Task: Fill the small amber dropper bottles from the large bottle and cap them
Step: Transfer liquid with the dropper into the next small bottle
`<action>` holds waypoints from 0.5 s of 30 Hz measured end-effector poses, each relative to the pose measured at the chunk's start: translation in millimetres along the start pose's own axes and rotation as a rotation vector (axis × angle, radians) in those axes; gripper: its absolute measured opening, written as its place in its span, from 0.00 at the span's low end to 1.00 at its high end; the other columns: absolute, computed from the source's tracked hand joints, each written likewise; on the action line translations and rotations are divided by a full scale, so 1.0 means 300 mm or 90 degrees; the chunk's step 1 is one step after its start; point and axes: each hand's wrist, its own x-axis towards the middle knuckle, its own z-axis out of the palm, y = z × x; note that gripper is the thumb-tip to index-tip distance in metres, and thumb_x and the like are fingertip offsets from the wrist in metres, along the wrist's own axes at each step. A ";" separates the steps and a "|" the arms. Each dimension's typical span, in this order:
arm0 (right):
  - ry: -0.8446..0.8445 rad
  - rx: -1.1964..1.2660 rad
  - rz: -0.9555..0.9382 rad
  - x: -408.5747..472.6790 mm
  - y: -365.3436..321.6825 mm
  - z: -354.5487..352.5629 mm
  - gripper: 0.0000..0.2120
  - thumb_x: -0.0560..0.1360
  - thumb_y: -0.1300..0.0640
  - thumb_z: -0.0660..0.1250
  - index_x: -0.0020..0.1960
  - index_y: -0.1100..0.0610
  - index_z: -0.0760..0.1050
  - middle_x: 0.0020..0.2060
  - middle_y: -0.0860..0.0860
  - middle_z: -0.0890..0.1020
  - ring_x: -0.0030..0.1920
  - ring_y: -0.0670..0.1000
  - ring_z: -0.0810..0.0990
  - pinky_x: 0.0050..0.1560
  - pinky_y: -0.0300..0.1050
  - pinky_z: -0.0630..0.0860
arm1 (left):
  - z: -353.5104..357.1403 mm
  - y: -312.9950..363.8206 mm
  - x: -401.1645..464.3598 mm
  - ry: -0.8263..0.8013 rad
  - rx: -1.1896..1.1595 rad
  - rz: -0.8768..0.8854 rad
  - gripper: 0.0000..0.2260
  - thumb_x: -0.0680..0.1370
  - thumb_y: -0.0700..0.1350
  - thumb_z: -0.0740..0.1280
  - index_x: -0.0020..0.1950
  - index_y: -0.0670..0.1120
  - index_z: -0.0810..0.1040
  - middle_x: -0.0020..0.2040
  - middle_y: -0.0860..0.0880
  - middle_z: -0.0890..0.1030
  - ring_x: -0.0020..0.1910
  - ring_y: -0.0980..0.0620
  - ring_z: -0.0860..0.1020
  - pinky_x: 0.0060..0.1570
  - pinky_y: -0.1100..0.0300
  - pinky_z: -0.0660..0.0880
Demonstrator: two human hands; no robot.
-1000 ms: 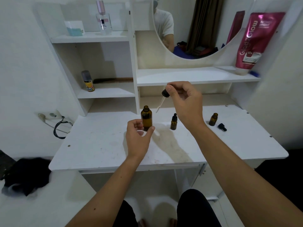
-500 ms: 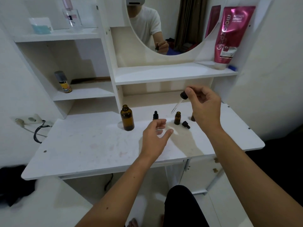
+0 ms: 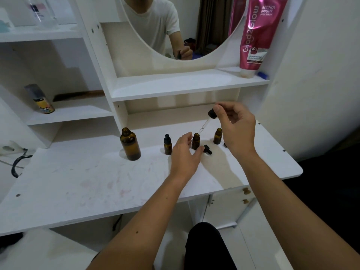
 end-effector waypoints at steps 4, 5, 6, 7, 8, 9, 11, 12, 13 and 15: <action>-0.030 0.003 0.010 -0.002 0.018 0.014 0.04 0.81 0.54 0.73 0.53 0.55 0.84 0.45 0.47 0.88 0.38 0.43 0.86 0.46 0.48 0.82 | 0.002 -0.007 0.014 0.022 -0.021 0.038 0.14 0.79 0.44 0.74 0.64 0.47 0.79 0.57 0.53 0.83 0.56 0.57 0.81 0.62 0.57 0.79; -0.038 -0.003 0.008 -0.004 0.023 0.018 0.05 0.81 0.54 0.73 0.53 0.55 0.84 0.45 0.48 0.88 0.35 0.43 0.85 0.44 0.47 0.81 | 0.000 -0.006 0.015 0.026 -0.025 0.042 0.12 0.79 0.43 0.73 0.63 0.47 0.80 0.55 0.54 0.83 0.55 0.58 0.81 0.61 0.60 0.78; -0.044 -0.010 0.007 -0.006 0.026 0.024 0.05 0.81 0.54 0.73 0.53 0.55 0.84 0.45 0.48 0.88 0.36 0.43 0.85 0.43 0.47 0.80 | -0.001 -0.006 0.015 0.029 -0.026 0.045 0.11 0.80 0.43 0.72 0.62 0.47 0.81 0.54 0.54 0.83 0.54 0.58 0.81 0.59 0.62 0.78; -0.047 -0.017 0.009 -0.008 0.030 0.031 0.04 0.81 0.54 0.73 0.53 0.54 0.84 0.45 0.48 0.88 0.39 0.44 0.85 0.43 0.47 0.80 | -0.003 -0.005 0.015 0.031 -0.025 0.050 0.10 0.80 0.42 0.72 0.62 0.47 0.81 0.54 0.55 0.84 0.54 0.58 0.81 0.59 0.63 0.77; -0.048 -0.022 0.013 -0.010 0.032 0.038 0.04 0.81 0.54 0.73 0.52 0.54 0.84 0.45 0.48 0.88 0.42 0.44 0.86 0.44 0.46 0.81 | -0.003 -0.009 0.015 0.032 -0.023 0.053 0.10 0.80 0.42 0.72 0.62 0.47 0.81 0.53 0.55 0.84 0.54 0.59 0.81 0.59 0.63 0.77; -0.046 -0.027 0.018 -0.012 0.034 0.043 0.03 0.81 0.54 0.73 0.51 0.53 0.84 0.45 0.47 0.88 0.44 0.44 0.86 0.44 0.47 0.81 | -0.003 -0.010 0.014 0.031 -0.022 0.057 0.10 0.81 0.42 0.72 0.61 0.47 0.81 0.53 0.55 0.84 0.54 0.59 0.82 0.59 0.63 0.78; -0.038 -0.036 0.022 -0.011 0.033 0.052 0.04 0.80 0.56 0.73 0.47 0.54 0.85 0.43 0.46 0.87 0.45 0.43 0.85 0.45 0.45 0.81 | -0.003 -0.014 0.015 0.028 -0.019 0.060 0.10 0.81 0.42 0.72 0.62 0.46 0.81 0.53 0.55 0.84 0.54 0.59 0.82 0.60 0.61 0.78; -0.034 -0.044 0.017 -0.009 0.029 0.055 0.04 0.80 0.57 0.74 0.46 0.54 0.85 0.42 0.46 0.87 0.44 0.43 0.85 0.44 0.44 0.81 | -0.004 -0.016 0.016 0.027 -0.017 0.061 0.10 0.81 0.42 0.72 0.62 0.46 0.81 0.53 0.55 0.84 0.54 0.59 0.82 0.61 0.60 0.78; -0.033 -0.051 0.006 -0.008 0.023 0.058 0.05 0.79 0.58 0.74 0.44 0.55 0.85 0.42 0.47 0.87 0.43 0.42 0.85 0.44 0.42 0.80 | -0.003 -0.018 0.017 0.026 -0.013 0.062 0.10 0.81 0.42 0.71 0.62 0.46 0.81 0.53 0.56 0.84 0.54 0.59 0.82 0.61 0.59 0.78; -0.043 -0.052 -0.008 -0.007 0.012 0.061 0.05 0.79 0.58 0.75 0.44 0.56 0.85 0.42 0.48 0.87 0.43 0.43 0.86 0.47 0.38 0.79 | -0.002 -0.022 0.018 0.025 -0.006 0.065 0.10 0.81 0.42 0.71 0.62 0.46 0.81 0.53 0.56 0.84 0.55 0.59 0.82 0.62 0.57 0.78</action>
